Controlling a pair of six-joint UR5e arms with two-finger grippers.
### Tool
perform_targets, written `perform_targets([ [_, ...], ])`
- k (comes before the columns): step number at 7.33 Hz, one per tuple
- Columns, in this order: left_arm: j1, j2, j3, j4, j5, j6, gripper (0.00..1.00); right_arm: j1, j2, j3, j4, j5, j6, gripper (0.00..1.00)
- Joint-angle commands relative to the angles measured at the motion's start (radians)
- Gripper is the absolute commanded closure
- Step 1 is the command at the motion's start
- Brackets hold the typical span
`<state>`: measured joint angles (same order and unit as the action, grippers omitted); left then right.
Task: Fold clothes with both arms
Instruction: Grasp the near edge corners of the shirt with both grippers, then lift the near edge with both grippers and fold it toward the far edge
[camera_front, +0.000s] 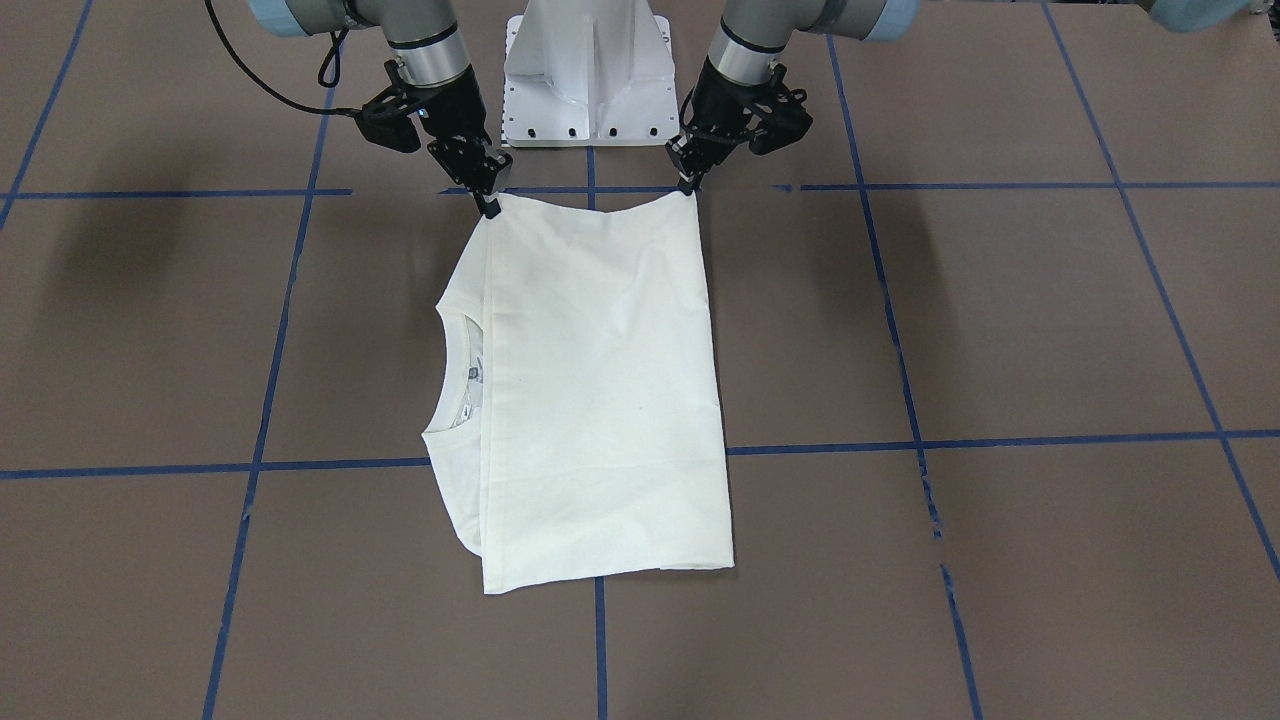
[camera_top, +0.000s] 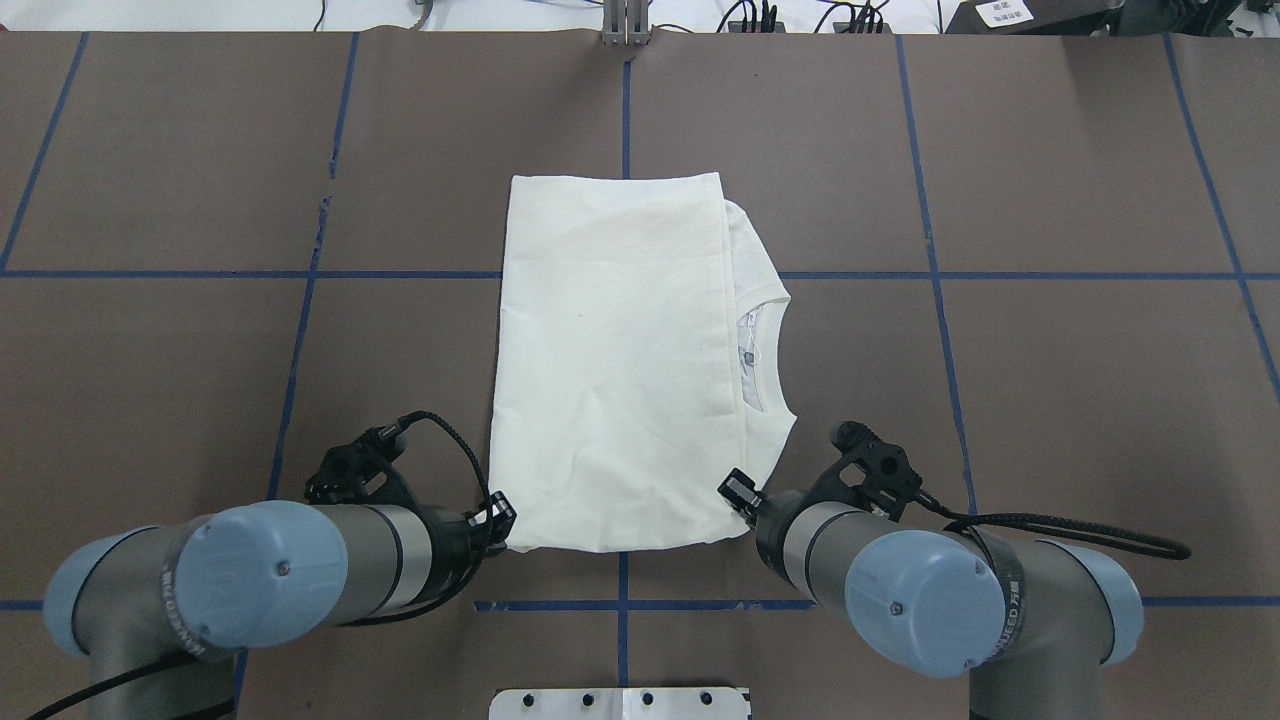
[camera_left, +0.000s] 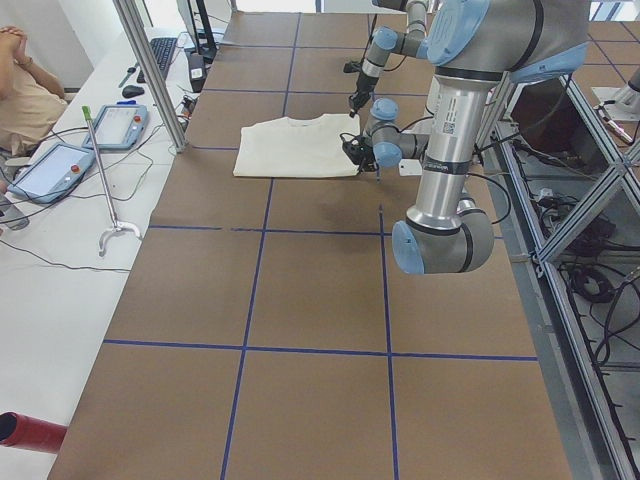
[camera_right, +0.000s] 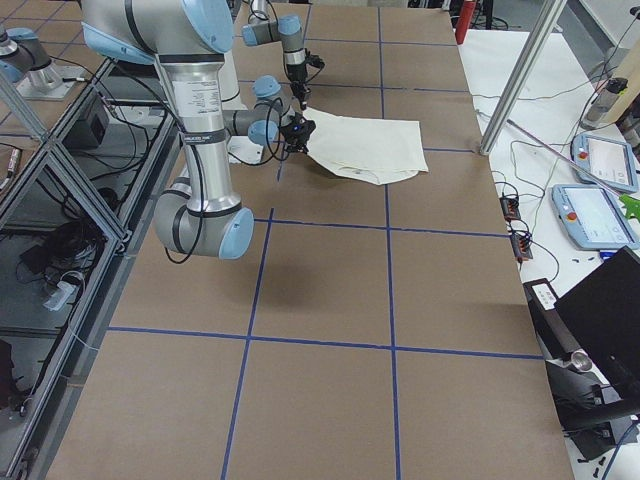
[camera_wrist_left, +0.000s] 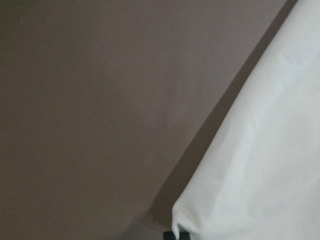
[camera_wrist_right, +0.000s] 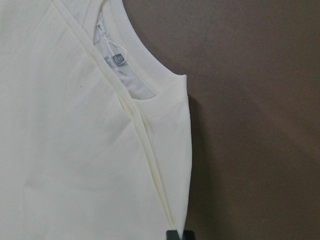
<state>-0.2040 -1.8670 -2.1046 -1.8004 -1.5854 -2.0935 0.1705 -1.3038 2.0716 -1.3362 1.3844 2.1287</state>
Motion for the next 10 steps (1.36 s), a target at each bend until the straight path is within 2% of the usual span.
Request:
perform_targets([
  [1, 0.128, 0.011, -0.185, 0.134, 0.062, -0.109, 1.00, -0.064, -0.102, 0.159, 0.002, -0.005, 0.002, 1.00],
  [2, 0.142, 0.002, -0.217, 0.165, 0.062, -0.137, 1.00, -0.068, -0.161, 0.259, 0.002, -0.004, 0.002, 1.00],
  [3, 0.115, -0.001, -0.204, 0.176, 0.062, -0.117, 1.00, -0.045, -0.149, 0.266, 0.002, -0.002, 0.000, 1.00],
  [4, 0.024, -0.027, -0.177, 0.176, 0.061, -0.017, 1.00, 0.018, -0.081, 0.216, 0.000, 0.001, -0.007, 1.00],
  [5, -0.062, -0.079, -0.111, 0.177, 0.058, 0.078, 1.00, 0.129, 0.049, 0.102, -0.003, 0.039, -0.012, 1.00],
  [6, -0.104, -0.101, -0.048, 0.174, 0.061, 0.119, 1.00, 0.236, 0.155, -0.035, -0.001, 0.148, -0.051, 1.00],
  [7, -0.141, -0.106, 0.003, 0.167, 0.059, 0.183, 1.00, 0.301, 0.211, -0.130, 0.003, 0.195, -0.085, 1.00],
  [8, -0.190, -0.125, 0.056, 0.141, 0.058, 0.229, 1.00, 0.340, 0.247, -0.210, 0.009, 0.200, -0.123, 1.00],
  [10, -0.259, -0.155, 0.205, 0.014, 0.056, 0.269, 1.00, 0.374, 0.319, -0.356, 0.012, 0.232, -0.162, 1.00],
])
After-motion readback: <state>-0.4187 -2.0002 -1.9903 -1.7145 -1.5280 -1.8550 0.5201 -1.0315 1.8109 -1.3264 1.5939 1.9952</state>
